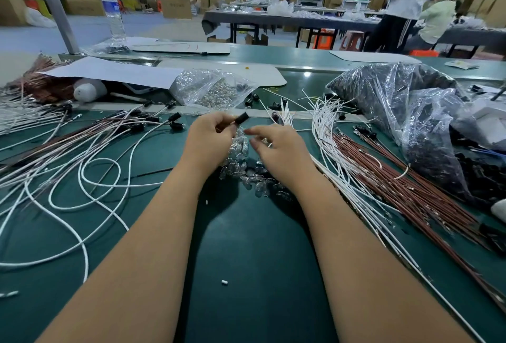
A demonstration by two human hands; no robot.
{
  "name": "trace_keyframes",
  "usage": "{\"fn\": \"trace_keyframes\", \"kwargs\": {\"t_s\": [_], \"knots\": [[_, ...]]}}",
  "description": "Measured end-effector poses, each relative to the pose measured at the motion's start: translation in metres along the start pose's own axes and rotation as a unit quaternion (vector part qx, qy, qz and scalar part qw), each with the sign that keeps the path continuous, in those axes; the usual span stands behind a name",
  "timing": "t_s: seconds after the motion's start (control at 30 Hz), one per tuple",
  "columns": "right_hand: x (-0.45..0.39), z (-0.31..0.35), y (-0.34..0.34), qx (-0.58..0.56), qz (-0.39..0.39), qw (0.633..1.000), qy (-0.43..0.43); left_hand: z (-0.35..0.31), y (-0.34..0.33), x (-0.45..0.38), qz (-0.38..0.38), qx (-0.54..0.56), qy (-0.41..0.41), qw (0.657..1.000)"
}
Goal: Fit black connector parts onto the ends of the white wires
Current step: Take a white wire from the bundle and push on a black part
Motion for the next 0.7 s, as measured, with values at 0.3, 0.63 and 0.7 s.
{"fn": "trace_keyframes", "kwargs": {"t_s": [0.3, 0.63, 0.7], "knots": [[-0.002, 0.007, -0.011, 0.088, 0.071, 0.994, -0.002, 0.01, -0.006, -0.004, 0.007, -0.032, 0.034, 0.999], [-0.003, 0.0, 0.0, 0.004, -0.006, 0.999, -0.047, 0.005, -0.006, -0.001, 0.018, 0.007, 0.029, 0.999], [-0.004, -0.009, 0.01, -0.083, -0.062, 0.99, -0.094, 0.001, -0.006, 0.001, 0.029, 0.022, 0.019, 0.999]]}}
Point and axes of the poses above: each hand's wrist, its own x-axis away from the middle knuckle, its own y-axis out of the back of the hand, z = x × y, the point moved 6 cm from there along -x, towards the middle knuckle, and after that the axes turned 6 degrees about -x, right-handed, at the moved point
